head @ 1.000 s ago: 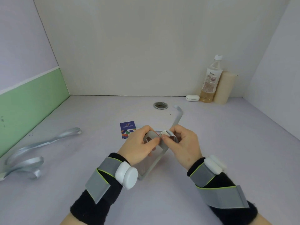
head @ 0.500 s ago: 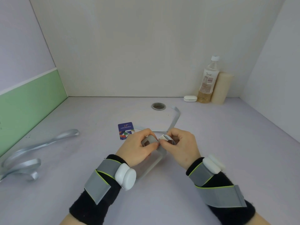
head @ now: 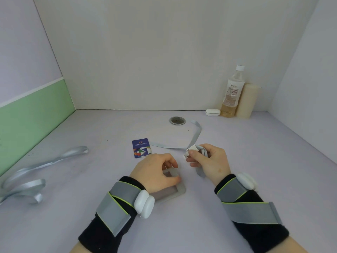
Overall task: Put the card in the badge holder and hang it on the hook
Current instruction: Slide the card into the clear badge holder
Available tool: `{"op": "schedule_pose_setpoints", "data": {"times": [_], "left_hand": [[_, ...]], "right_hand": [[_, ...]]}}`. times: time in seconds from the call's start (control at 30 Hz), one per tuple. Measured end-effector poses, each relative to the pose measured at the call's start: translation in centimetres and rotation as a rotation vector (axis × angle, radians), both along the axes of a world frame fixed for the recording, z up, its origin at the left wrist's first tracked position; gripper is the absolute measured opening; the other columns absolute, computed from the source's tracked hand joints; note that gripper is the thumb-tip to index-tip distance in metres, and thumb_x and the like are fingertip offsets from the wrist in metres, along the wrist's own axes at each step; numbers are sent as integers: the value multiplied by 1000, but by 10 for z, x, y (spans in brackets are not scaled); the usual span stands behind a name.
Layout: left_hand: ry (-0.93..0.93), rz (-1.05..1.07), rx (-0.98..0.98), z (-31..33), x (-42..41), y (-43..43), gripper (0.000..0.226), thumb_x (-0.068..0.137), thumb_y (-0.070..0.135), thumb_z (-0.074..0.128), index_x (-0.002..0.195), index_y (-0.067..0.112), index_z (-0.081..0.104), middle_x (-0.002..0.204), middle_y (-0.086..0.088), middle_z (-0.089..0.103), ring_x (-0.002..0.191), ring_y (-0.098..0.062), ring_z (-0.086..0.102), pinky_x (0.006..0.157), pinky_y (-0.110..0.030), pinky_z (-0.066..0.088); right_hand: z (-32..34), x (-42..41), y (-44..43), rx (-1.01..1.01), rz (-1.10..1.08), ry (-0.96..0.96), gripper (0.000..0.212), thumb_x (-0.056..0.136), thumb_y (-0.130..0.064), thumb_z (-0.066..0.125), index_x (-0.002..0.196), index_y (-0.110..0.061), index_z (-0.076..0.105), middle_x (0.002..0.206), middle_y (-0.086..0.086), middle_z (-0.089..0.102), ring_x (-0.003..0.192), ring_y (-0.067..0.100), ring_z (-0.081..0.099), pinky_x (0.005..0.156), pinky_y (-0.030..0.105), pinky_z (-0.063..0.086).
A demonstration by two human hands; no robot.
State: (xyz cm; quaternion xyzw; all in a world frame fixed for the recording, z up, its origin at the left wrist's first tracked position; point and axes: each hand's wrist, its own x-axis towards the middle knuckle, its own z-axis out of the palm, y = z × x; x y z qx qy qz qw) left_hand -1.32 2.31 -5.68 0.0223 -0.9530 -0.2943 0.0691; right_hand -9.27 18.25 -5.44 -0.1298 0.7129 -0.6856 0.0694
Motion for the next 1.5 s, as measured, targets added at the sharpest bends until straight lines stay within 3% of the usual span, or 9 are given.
{"op": "schedule_pose_setpoints", "data": {"times": [0.17,0.3,0.53,0.77,0.9,1.1,1.23,1.4,1.5], "left_hand": [[73,11,46,-4,-3,-2,26,75,49,66,97,34,64,96,14,63,87,-5,57,78,-27,49],[196,33,327,-1,-4,1,9,86,34,62,90,29,69,86,12,70,82,-3,63,69,-16,48],[237,63,440,1,-4,5,13,81,34,70,75,23,66,69,7,67,64,-4,59,60,-12,44],[185,71,592,0,-5,1,17,82,26,70,72,13,66,62,3,64,54,-8,56,54,-25,47],[148,44,647,1,-4,2,8,87,16,64,85,14,72,73,2,70,65,-10,66,61,-24,54],[157,51,597,-3,-6,4,14,79,11,72,84,24,73,82,-1,75,79,-16,70,78,-34,58],[148,54,556,-4,-6,5,13,80,16,71,86,28,72,82,3,74,78,-11,69,77,-28,57],[89,68,250,-2,-1,1,17,76,37,74,90,29,70,86,12,69,80,1,62,68,-8,44],[4,55,53,-1,4,-1,36,68,54,73,96,32,67,94,13,63,90,-2,55,77,-15,43]], "right_hand": [[5,6,-1,-117,109,-101,10,82,4,63,84,-6,66,69,11,67,54,20,68,55,27,58],[7,12,-3,-113,178,-111,6,81,5,63,86,2,63,71,17,67,57,22,69,58,29,58],[8,15,-4,-139,303,-153,11,86,4,55,86,0,65,71,15,68,62,26,69,63,31,59],[4,17,-4,-53,370,-58,13,79,5,66,88,-4,67,80,16,67,67,20,69,65,26,57],[3,13,-3,-83,279,-46,15,79,8,64,83,-6,69,74,11,66,63,16,66,62,25,58],[2,10,-2,7,227,34,16,77,7,67,79,-8,70,72,10,66,61,14,63,63,24,57],[2,8,-2,80,181,93,14,77,6,66,78,-8,69,67,8,64,54,12,59,57,20,52],[-3,-6,5,121,-55,96,15,74,0,71,76,-14,67,65,7,63,55,19,57,57,27,53],[-5,-17,14,151,-176,91,19,72,-3,73,81,-17,64,76,14,66,56,28,60,65,39,56]]}}
